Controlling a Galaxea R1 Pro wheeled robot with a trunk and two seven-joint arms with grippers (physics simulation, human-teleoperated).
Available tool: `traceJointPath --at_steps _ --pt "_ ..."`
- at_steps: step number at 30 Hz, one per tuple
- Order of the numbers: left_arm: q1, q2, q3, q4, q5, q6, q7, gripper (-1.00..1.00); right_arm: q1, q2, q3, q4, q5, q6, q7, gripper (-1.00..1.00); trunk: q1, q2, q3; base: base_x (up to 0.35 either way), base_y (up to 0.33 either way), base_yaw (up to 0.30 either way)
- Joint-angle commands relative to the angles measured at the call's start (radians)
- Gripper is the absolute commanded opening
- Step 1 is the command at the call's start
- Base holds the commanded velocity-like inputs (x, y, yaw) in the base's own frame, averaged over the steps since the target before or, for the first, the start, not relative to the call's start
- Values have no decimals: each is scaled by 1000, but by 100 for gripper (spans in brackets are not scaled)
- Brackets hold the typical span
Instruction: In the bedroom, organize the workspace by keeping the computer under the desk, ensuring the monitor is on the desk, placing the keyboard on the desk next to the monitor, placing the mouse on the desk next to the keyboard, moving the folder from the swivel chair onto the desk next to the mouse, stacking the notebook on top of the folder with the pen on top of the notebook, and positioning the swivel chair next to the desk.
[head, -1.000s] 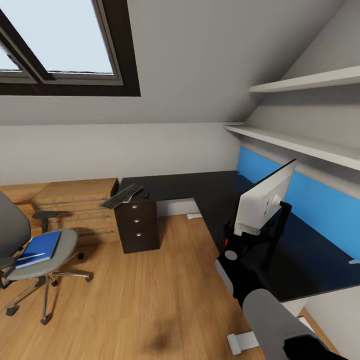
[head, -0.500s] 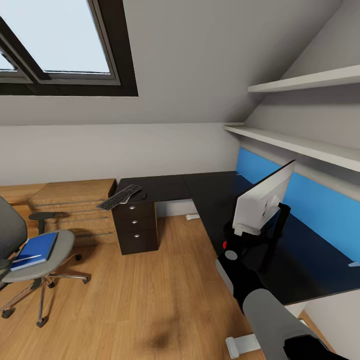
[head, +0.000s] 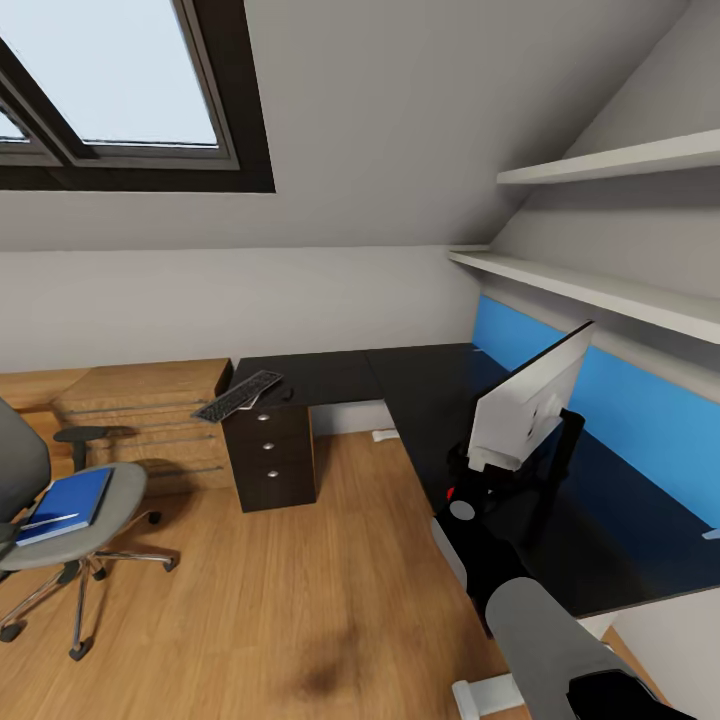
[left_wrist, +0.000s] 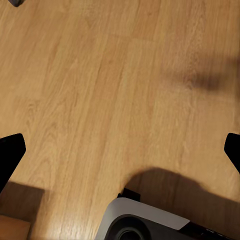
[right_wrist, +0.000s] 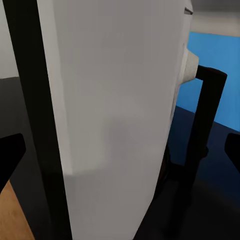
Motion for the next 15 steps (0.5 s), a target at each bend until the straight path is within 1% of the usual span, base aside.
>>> traceJointPath --at_steps 1,4,9,15 --pt "-1 0 -2 0 -4 -2 7 100 -1 0 2 1 3 -1 -6 100 1 -2 -2 2 0 0" --pt "-1 0 -2 0 -4 -2 7 100 -1 0 2 1 3 -1 -7 100 1 -2 -2 1 -15 0" --pt "-1 -1 -2 0 -4 -2 7 100 -1 -1 2 0 3 -1 -7 100 1 -2 -2 24 -164 0" --pt "-1 0 -2 0 -4 -2 8 100 -1 -1 2 0 3 -1 -7 100 1 -2 -2 12 -54 0"
